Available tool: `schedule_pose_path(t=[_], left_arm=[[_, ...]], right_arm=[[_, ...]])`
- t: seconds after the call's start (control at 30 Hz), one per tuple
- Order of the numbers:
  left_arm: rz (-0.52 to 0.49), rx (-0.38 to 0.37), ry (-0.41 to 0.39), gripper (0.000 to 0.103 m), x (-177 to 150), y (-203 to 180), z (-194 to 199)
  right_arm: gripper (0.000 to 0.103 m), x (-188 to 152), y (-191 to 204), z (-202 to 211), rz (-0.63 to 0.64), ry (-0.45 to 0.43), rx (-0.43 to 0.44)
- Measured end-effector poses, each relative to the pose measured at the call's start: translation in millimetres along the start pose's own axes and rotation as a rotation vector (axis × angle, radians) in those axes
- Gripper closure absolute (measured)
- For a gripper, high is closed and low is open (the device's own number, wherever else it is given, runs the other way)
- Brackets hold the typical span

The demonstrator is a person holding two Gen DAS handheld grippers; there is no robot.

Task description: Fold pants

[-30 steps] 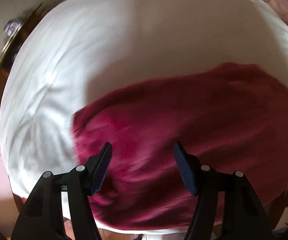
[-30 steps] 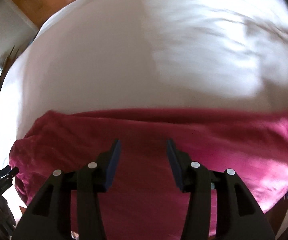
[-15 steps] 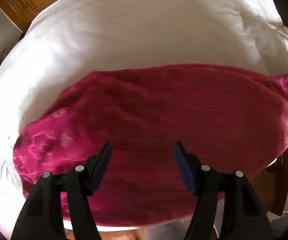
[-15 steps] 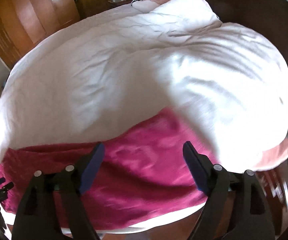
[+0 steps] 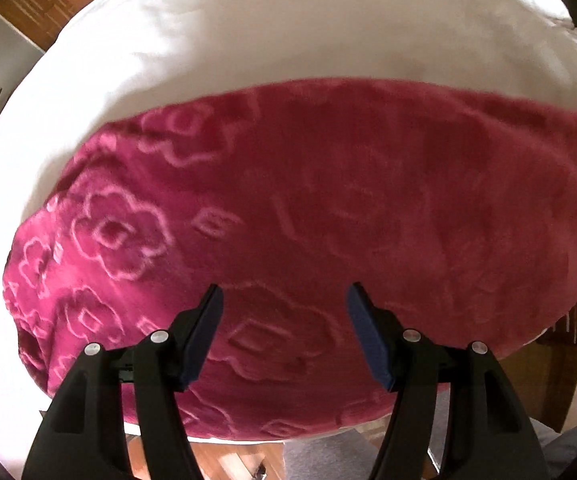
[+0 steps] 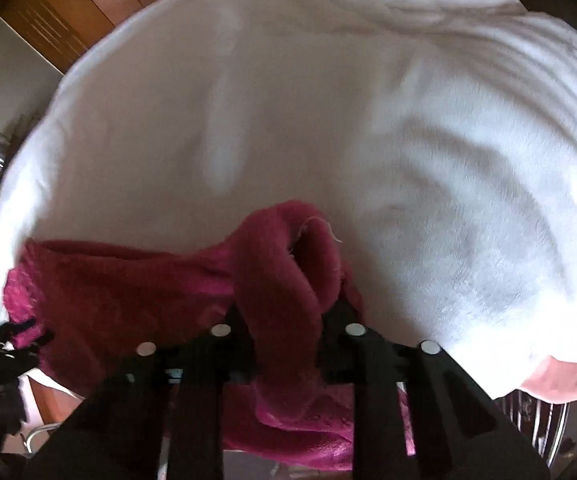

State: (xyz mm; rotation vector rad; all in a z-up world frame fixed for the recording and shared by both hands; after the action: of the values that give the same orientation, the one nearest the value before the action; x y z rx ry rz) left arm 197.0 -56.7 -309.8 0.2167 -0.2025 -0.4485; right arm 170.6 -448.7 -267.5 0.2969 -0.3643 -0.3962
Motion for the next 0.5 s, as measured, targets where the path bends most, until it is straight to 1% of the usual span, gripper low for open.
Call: schedule_pose_path(t=[0.07,0.13,0.2,0.27,0.3,0.33,0.37,0.4,0.43,0.47,0.5], left_arm=[[0.017,0.005,0.008,0.039,2.0,-6.1,-5.2],[0.027,0.009,0.012,0.039,-1.9,-7.3,-6.6],[0.030,0.020,0.019,0.039,-3.2,-9.3,-9.6],[0.028,0.028,0.028,0.039,-6.9,-10.7,-12.1],[0.024,0.035,0.033,0.039,-5.6,-14.9,-15.9],[0.018,0.041,0.039,0.039,-5.1,-18.7,-18.8],[0.014,0.042,0.042,0.039,-4.3,-22.3,-20.6],[0.009,0.043,0.044,0.039,-3.4,-24.7,-21.0],[0.006,0.042,0.045,0.039,-1.6,-26.0,-19.9],[0.004,0.038,0.045,0.039,-0.1,-28.4,-19.8],[0.001,0.032,0.045,0.039,6.0,-30.6,-20.7]], right_arm=[[0.085,9.2,5.0,17.6,0.004,-0.059,0.013],[0.085,18.3,3.9,22.0,-0.004,-0.094,0.008],[0.085,24.2,-1.1,12.7,-0.005,-0.075,-0.013],[0.081,19.9,-7.7,-8.3,0.017,-0.019,-0.049],[0.077,21.4,-11.5,-17.5,0.021,-0.012,-0.052],[0.071,23.2,-14.6,-20.2,0.013,-0.018,-0.039],[0.067,24.6,-16.3,-19.8,0.001,-0.019,-0.021],[0.061,26.6,-18.9,-16.3,-0.035,-0.014,0.027],[0.053,26.4,-19.5,-12.8,-0.050,-0.017,0.047],[0.050,27.5,-23.1,-5.0,-0.063,-0.037,0.053],[0.046,28.6,-28.5,6.8,-0.069,-0.065,0.038]])
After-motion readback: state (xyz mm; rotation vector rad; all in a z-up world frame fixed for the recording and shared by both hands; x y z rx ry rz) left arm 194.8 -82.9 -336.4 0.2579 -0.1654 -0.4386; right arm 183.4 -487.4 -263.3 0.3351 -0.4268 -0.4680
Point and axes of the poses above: each gripper's, at about its wrist camera, not at the fingertips, and z roughly against the way its jaws point, y to its left, x to its top, the point moved 5 cm from there along -z, roughly the way its jaws point, and after that the axes turned 7 degrees about x, right-handed, at the moved point
